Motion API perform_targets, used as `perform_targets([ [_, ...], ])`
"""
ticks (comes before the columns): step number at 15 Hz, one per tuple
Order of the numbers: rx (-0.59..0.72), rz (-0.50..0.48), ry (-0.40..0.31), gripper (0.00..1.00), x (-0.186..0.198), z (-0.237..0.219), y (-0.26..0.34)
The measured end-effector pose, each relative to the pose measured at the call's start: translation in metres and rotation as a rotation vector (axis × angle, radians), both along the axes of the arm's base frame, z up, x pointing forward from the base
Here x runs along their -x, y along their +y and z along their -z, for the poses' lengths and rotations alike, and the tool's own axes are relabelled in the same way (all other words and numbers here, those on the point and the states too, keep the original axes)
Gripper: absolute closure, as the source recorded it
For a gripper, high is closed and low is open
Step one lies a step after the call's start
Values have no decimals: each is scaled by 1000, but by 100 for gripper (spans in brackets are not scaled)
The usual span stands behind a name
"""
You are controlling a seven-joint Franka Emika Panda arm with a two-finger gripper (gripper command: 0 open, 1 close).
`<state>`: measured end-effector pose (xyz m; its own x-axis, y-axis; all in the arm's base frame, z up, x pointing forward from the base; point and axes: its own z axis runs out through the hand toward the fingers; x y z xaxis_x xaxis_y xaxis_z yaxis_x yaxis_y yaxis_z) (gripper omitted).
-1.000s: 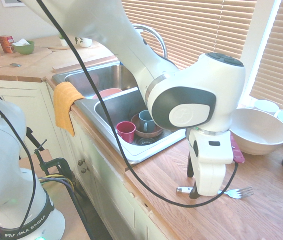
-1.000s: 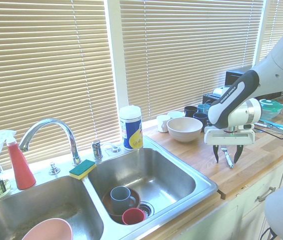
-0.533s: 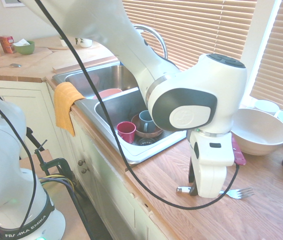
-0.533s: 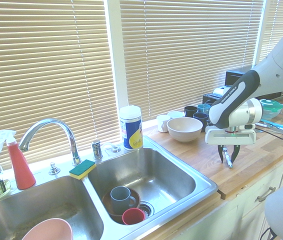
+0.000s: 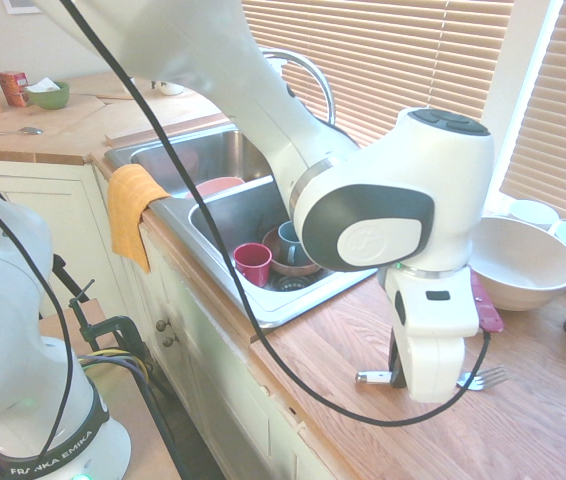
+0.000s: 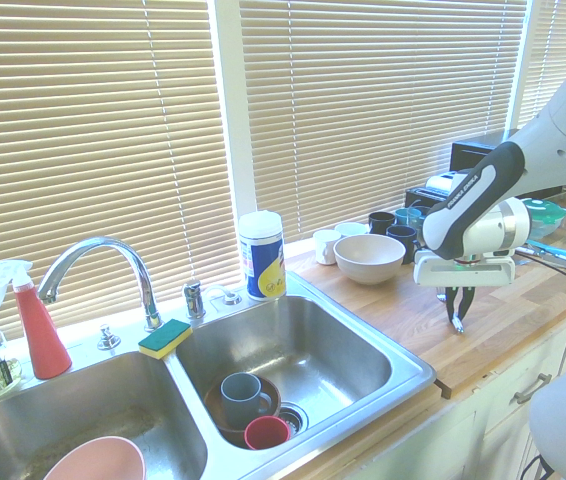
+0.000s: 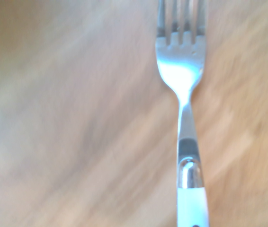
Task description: Put the fork into the sink
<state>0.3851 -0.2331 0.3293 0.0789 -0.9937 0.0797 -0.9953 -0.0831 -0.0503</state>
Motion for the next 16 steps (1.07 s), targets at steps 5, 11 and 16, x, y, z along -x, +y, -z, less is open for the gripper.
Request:
perform_targets([
  [5, 47, -159, -166, 100, -46, -158, 45],
  [11, 52, -529, -148, 100, -77, -172, 236],
  [16, 78, -572, -115, 100, -79, -87, 310],
])
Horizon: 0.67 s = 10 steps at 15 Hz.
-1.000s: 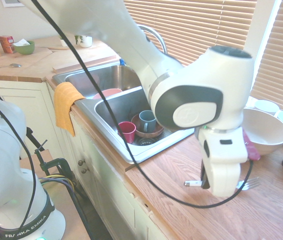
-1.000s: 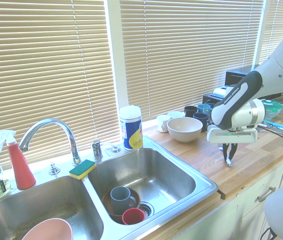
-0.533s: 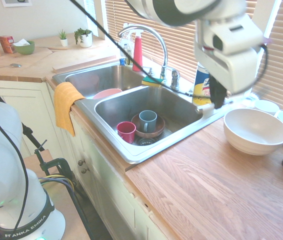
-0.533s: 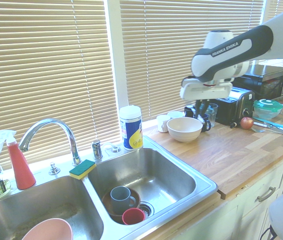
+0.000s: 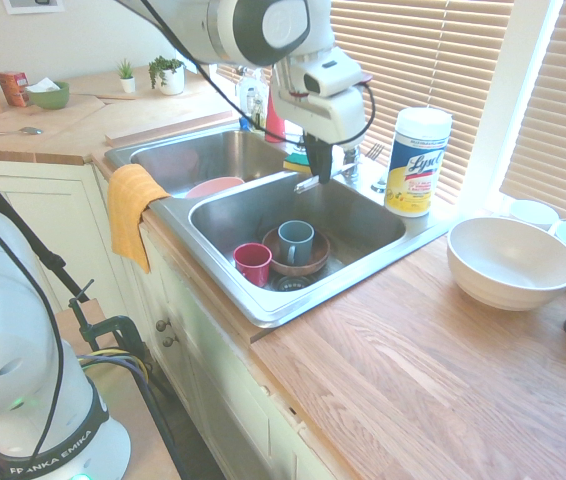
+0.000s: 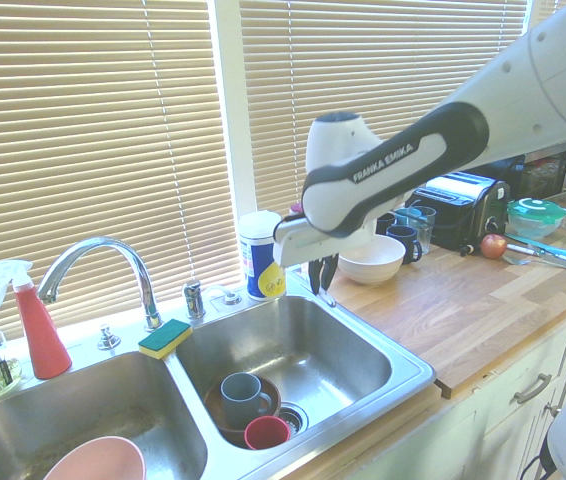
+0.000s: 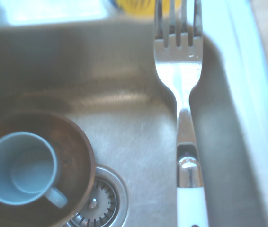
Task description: Put the fork into the sink
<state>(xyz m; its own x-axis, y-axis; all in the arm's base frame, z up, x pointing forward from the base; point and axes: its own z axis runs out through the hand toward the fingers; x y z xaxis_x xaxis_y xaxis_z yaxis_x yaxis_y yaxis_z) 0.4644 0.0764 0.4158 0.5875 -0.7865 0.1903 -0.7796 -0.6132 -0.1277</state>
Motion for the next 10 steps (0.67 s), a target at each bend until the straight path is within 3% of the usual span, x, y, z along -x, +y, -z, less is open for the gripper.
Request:
perform_targets([
  [5, 19, 24, 78, 100, 3, 95, 37],
  [10, 1, 31, 120, 100, 4, 160, 48],
])
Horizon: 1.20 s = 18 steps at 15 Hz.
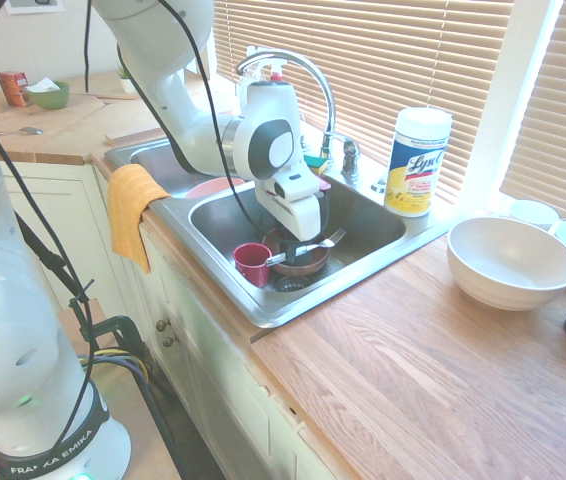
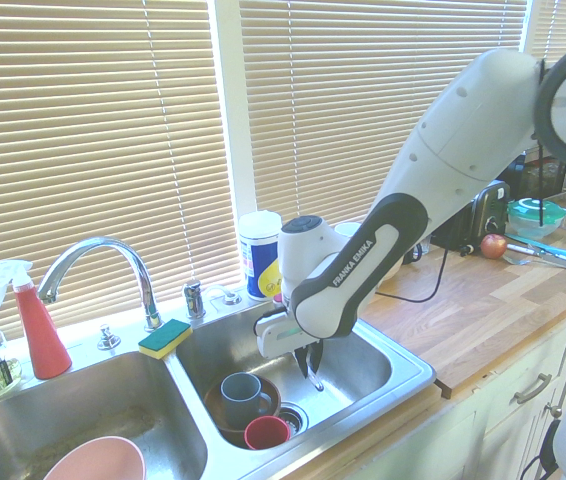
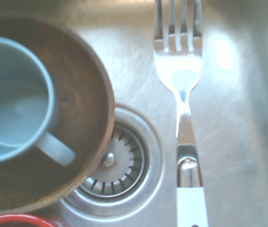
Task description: Put the fork into the sink
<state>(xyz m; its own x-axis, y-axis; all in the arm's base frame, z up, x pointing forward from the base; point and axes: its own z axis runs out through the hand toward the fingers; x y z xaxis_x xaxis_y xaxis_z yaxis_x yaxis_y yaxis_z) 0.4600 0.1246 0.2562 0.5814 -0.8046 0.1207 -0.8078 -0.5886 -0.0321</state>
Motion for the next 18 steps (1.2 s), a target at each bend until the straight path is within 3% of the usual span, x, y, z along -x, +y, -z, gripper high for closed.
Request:
perform_targets([
  [6, -24, -17, 37, 100, -4, 54, 11],
  [7, -26, -16, 45, 0, -4, 61, 14],
  [11, -40, 19, 92, 0, -3, 83, 16],
  [18, -31, 22, 115, 0, -3, 99, 10],
])
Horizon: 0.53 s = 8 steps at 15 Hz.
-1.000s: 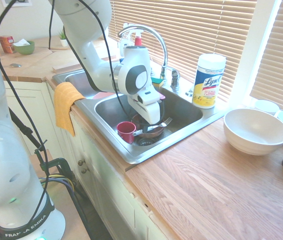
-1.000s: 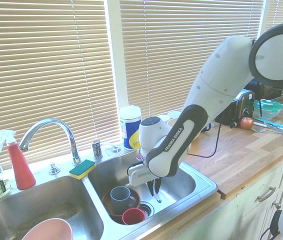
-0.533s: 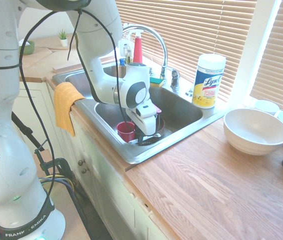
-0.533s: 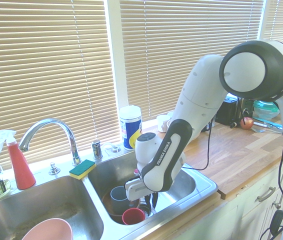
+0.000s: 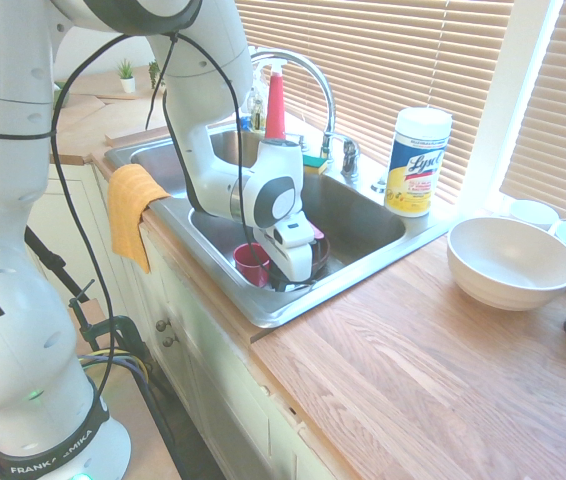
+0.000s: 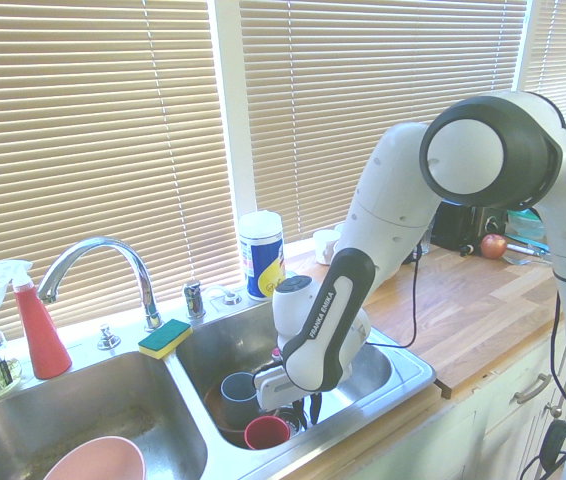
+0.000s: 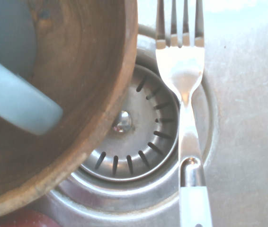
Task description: Put the fork into the sink
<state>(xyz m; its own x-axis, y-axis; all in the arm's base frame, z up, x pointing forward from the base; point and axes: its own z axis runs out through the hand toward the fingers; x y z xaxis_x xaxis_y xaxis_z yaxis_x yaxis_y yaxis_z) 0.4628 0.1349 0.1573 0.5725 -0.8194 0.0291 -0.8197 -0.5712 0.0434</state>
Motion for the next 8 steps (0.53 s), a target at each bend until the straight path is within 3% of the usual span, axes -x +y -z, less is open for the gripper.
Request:
perform_targets([
  [5, -7, -5, -18, 0, -6, -8, 3],
  [8, -2, -41, -77, 0, -17, -63, 15],
])
